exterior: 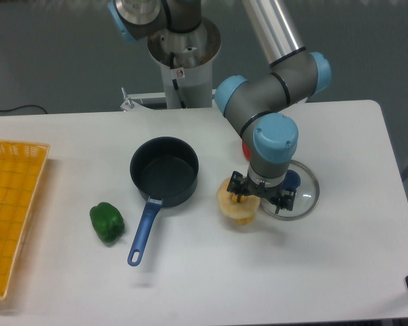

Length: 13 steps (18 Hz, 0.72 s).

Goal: Pick up the donuts

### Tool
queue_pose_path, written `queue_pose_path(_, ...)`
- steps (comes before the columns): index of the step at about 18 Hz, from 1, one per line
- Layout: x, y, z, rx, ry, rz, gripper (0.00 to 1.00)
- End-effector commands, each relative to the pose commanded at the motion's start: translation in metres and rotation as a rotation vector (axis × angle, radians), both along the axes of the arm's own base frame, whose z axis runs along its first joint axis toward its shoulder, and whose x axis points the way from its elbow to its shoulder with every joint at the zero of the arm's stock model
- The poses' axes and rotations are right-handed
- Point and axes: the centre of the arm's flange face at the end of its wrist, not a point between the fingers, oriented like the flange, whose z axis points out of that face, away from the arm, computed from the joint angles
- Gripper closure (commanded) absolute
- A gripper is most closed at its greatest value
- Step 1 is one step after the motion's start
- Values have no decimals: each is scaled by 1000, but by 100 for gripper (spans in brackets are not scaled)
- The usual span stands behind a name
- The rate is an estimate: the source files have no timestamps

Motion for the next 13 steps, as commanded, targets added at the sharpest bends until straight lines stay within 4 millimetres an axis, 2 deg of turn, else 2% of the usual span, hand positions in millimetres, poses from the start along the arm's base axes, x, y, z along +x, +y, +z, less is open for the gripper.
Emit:
queue_pose_path(7, 4, 2, -8, -20, -5, -12, 0)
queue_pose_path(13, 2, 2, -5, -17, 0, -21, 3)
